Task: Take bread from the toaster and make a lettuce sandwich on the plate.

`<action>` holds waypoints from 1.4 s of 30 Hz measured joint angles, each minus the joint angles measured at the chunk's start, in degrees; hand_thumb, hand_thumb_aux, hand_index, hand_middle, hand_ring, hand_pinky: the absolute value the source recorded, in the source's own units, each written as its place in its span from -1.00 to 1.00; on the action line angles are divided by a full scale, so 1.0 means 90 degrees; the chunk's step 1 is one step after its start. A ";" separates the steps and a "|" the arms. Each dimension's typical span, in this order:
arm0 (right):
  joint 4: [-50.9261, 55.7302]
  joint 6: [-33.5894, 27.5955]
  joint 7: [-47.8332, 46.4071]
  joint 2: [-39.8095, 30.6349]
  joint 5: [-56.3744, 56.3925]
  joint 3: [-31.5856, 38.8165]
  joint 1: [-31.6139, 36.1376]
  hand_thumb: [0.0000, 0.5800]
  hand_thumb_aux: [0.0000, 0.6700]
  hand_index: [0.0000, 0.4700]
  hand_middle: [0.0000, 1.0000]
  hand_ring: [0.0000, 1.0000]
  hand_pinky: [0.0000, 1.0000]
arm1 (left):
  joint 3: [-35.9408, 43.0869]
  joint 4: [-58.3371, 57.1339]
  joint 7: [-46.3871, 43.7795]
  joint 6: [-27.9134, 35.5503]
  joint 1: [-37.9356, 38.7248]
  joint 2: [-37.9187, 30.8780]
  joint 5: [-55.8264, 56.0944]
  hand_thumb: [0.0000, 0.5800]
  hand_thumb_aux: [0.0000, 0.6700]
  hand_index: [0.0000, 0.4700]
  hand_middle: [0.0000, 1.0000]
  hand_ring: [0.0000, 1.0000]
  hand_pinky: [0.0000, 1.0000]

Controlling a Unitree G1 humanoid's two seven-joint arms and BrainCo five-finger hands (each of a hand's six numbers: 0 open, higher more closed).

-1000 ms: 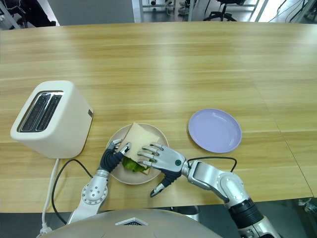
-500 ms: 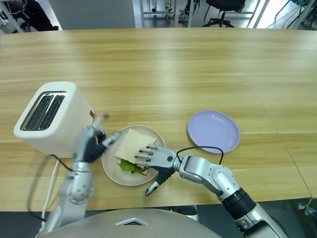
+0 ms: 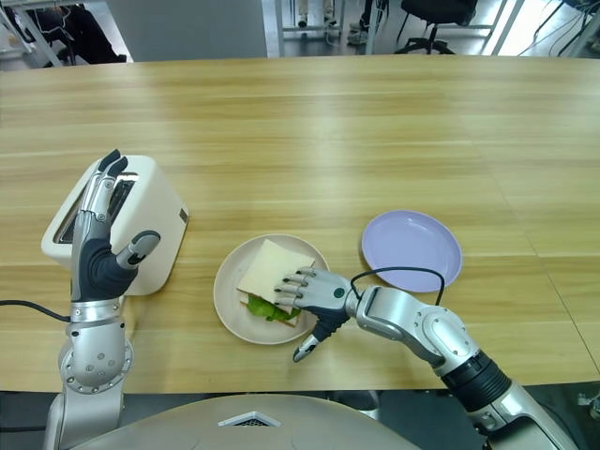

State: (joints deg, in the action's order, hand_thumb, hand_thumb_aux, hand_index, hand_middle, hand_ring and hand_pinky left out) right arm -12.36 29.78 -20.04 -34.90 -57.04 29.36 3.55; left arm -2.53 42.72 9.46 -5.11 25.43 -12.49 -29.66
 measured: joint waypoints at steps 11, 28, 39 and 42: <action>-0.1151 -0.0851 -0.0174 0.0785 0.5530 -0.1482 -0.1189 1.00 1.00 0.96 -0.83 -0.83 -0.83 | -0.0198 -0.0009 -0.1284 -0.0924 0.0166 -0.0287 0.2513 1.00 1.00 0.96 1.00 1.00 1.00; -0.1483 -0.1029 -0.2467 -0.0478 0.6753 -0.0662 -0.3289 1.00 1.00 0.96 1.00 1.00 1.00 | 0.0609 -0.0856 -0.4803 -0.1825 0.1781 -0.2954 0.3460 1.00 1.00 0.96 1.00 1.00 1.00; -0.0260 -0.0430 -0.1423 -0.0027 0.3479 -0.0190 -0.2192 1.00 1.00 0.96 1.00 1.00 1.00 | 0.1484 -0.2445 -0.4507 -0.1611 0.0779 -0.3019 0.0458 1.00 1.00 0.96 1.00 1.00 1.00; -0.0007 -0.0306 -0.1195 0.0021 0.2845 -0.0027 -0.1918 1.00 1.00 0.96 1.00 1.00 1.00 | 0.1750 -0.2671 -0.4459 -0.1582 0.0503 -0.3012 -0.0062 1.00 1.00 0.96 1.00 1.00 1.00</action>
State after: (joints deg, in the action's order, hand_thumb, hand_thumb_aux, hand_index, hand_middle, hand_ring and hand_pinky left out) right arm -12.42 27.02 -30.79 -34.72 -31.43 29.12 -13.71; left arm 13.23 18.68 -30.67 -19.35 29.96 -39.60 -30.22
